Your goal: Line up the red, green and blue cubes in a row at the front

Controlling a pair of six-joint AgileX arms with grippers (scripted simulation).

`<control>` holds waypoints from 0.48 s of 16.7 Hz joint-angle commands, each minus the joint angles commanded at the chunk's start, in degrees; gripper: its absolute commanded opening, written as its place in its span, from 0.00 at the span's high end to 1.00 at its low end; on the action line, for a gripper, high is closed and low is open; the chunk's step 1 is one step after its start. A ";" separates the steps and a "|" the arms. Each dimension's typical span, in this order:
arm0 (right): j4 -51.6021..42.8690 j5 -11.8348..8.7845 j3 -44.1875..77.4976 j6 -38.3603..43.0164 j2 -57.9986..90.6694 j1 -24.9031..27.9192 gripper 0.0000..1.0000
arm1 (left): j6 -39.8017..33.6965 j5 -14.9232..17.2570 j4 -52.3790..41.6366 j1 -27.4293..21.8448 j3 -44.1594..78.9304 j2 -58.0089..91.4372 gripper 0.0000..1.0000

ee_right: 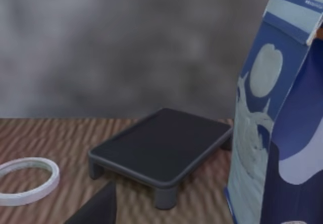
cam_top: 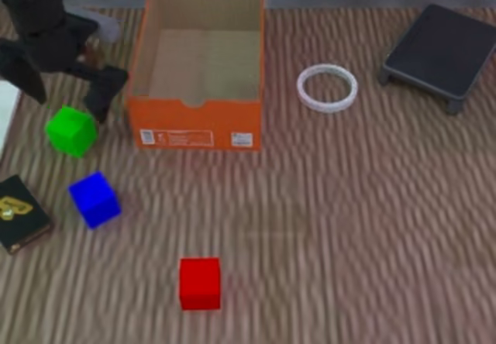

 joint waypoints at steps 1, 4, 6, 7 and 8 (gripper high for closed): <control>0.00 0.00 0.00 0.00 0.00 0.00 0.00 | 2.01 0.08 -0.34 1.48 1.65 0.91 0.00; 0.00 0.00 0.00 0.00 0.00 0.00 0.00 | 4.35 0.20 -0.71 3.32 3.70 1.99 0.00; 0.00 0.00 0.00 0.00 0.00 0.00 0.00 | 4.35 0.20 -0.71 3.32 3.70 1.99 0.00; 0.00 0.00 0.00 0.00 0.00 0.00 0.00 | 4.28 0.12 -0.61 3.11 3.55 1.74 0.00; 0.00 0.00 0.00 0.00 0.00 0.00 0.00 | 4.26 0.14 -0.42 3.13 3.37 1.81 0.00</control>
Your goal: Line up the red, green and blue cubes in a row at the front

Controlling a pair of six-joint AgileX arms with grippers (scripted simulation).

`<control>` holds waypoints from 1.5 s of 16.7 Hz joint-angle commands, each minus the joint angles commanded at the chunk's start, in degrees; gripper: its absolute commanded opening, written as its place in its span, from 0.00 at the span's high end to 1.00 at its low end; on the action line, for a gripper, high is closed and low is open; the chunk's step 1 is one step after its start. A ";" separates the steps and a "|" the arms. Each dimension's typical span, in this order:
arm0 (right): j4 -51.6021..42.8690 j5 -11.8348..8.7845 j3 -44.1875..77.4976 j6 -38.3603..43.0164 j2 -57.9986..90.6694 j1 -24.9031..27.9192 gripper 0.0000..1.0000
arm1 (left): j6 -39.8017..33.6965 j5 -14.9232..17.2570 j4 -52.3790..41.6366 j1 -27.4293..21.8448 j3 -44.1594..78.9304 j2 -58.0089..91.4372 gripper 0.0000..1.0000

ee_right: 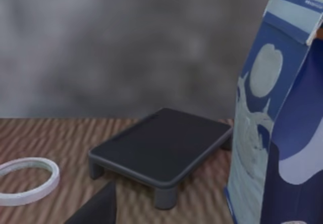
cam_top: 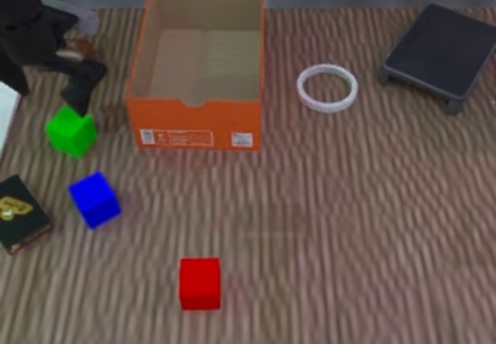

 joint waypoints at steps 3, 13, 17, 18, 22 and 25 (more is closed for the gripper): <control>0.00 0.00 0.00 0.00 0.00 0.00 0.00 | -0.01 0.09 4.05 0.12 -3.27 1.13 0.00; 0.00 0.00 0.00 0.00 0.00 0.00 0.00 | 0.21 0.12 16.84 0.27 -12.18 4.80 0.00; 0.00 0.00 0.00 0.00 0.00 0.00 0.00 | 0.21 0.12 16.84 0.27 -12.18 4.80 0.30; 0.00 0.00 0.00 0.00 0.00 0.00 0.00 | 0.21 0.12 16.84 0.27 -12.18 4.80 0.38; 0.00 0.00 0.00 0.00 0.00 0.00 0.00 | 0.21 0.12 16.84 0.27 -12.18 4.80 0.68; 0.00 0.00 0.00 0.00 0.00 0.00 0.00 | 0.21 0.12 16.84 0.27 -12.18 4.80 0.90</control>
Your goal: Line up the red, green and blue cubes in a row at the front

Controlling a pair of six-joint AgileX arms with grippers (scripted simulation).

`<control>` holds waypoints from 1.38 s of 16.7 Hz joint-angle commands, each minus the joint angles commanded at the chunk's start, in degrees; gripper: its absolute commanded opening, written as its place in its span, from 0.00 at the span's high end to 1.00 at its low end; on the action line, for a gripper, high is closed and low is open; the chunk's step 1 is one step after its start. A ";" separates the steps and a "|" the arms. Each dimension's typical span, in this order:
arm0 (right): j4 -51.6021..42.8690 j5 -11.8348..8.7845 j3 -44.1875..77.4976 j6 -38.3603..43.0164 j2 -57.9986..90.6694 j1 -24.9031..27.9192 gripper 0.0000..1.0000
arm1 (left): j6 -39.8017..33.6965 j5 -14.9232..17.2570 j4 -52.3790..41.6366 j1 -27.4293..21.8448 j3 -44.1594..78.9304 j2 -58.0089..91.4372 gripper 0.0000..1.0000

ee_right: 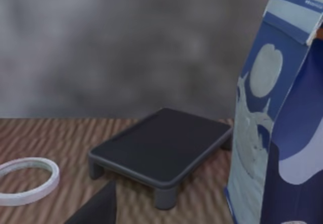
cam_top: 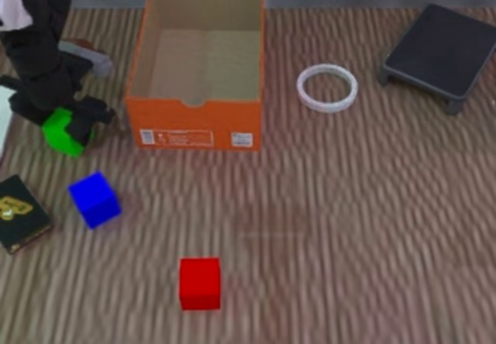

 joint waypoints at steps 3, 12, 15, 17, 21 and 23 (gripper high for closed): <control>0.00 0.00 0.00 0.00 0.00 0.00 0.00 | 0.00 0.00 0.00 0.00 0.00 0.00 1.00; 0.00 0.00 0.00 0.00 0.00 0.00 0.00 | -0.18 0.60 -1.50 -0.16 1.10 -1.72 1.00; 0.00 0.00 0.00 0.00 0.00 0.00 0.00 | -0.02 0.49 -6.44 0.06 4.72 -2.87 1.00; 0.00 0.00 0.00 0.00 0.00 0.00 0.00 | -0.19 0.48 -10.44 0.51 7.49 -3.86 1.00; 0.00 0.00 0.00 0.00 0.00 0.00 0.00 | -0.35 0.50 -13.91 0.91 10.14 -5.10 1.00; 0.00 0.00 0.00 0.00 0.00 0.00 0.00 | -0.25 0.46 -13.77 0.60 10.04 -4.90 1.00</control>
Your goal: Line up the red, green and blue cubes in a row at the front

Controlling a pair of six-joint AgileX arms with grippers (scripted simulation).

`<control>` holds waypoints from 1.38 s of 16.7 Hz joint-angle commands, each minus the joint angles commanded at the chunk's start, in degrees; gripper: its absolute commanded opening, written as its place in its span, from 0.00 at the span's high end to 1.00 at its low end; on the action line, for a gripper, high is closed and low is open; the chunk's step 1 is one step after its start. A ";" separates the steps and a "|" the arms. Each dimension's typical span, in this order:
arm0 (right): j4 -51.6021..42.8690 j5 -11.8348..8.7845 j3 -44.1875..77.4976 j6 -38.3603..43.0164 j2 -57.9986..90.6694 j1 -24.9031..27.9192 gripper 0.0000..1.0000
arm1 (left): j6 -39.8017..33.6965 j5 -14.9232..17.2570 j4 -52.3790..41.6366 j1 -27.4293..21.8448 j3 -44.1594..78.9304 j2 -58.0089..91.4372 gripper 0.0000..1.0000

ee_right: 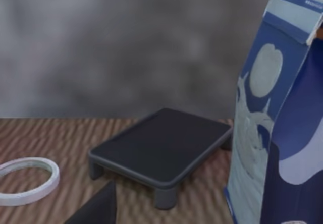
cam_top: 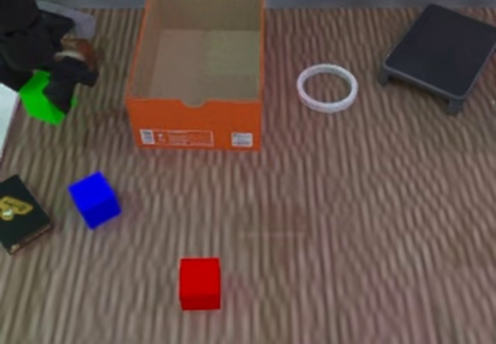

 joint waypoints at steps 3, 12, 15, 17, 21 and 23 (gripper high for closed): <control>0.00 0.00 0.00 0.00 0.00 0.00 0.00 | -1.97 -0.04 0.13 -1.55 -0.73 -0.46 1.00; 0.00 0.00 0.00 0.00 0.00 0.00 0.00 | -35.97 -0.86 3.28 -24.37 -14.86 -10.01 1.00; 0.00 0.00 0.00 0.00 0.00 0.00 0.00 | -52.40 -1.06 4.73 -34.03 -21.49 -14.44 1.00; 0.00 0.00 0.00 0.00 0.00 0.00 0.00 | -61.69 -1.25 5.86 -39.92 -25.53 -17.48 1.00; 0.00 0.00 0.00 0.00 0.00 0.00 0.00 | -73.10 -1.77 8.04 -48.33 -31.50 -22.63 1.00; 0.00 0.00 0.00 0.00 0.00 0.00 0.00 | -75.13 -1.93 8.57 -50.01 -32.77 -23.82 1.00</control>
